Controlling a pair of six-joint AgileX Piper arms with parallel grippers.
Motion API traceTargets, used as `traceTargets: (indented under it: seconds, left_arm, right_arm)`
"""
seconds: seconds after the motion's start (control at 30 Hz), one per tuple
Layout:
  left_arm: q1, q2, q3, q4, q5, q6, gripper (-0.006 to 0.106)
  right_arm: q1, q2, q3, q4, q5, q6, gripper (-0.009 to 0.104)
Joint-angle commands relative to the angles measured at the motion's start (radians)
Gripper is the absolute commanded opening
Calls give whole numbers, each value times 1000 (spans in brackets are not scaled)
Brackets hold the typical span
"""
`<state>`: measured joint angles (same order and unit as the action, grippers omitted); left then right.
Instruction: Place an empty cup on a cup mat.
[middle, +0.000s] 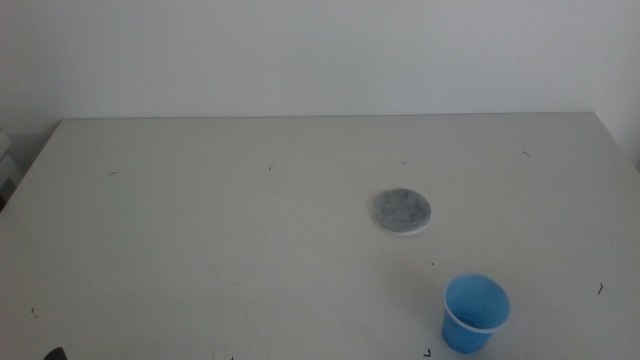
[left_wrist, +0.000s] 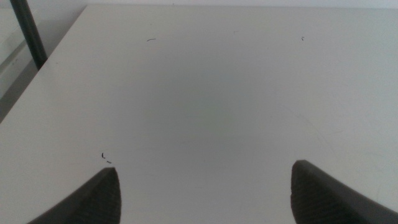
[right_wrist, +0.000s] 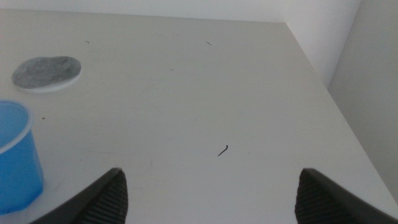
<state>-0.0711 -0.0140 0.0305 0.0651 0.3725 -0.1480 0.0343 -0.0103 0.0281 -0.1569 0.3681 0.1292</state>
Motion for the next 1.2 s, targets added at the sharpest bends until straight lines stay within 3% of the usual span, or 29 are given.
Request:
traceTargets:
  seconds: [0.0,0.23,0.8,1.03,1.17]
  left_arm:
    - [1,-3,-6,0,-67,-11,105]
    - [1,-3,-6,0,-67,-11,105]
    - [1,-3,-6,0,-67,-11,105]
    - [1,-3,-6,0,-67,-11,105]
    - [1,-3,-6,0,-67,-11,105]
  right_arm:
    - [-2,-27,-6,-5,-72,-6,85]
    - [-2,-27,-7,16,-72,-6,85]
    - [-2,223,-347,21,66,-6,85]
    - [-1,374,-522,115,208,-6,85]
    - [-1,467,-655,127,297,-5,85]
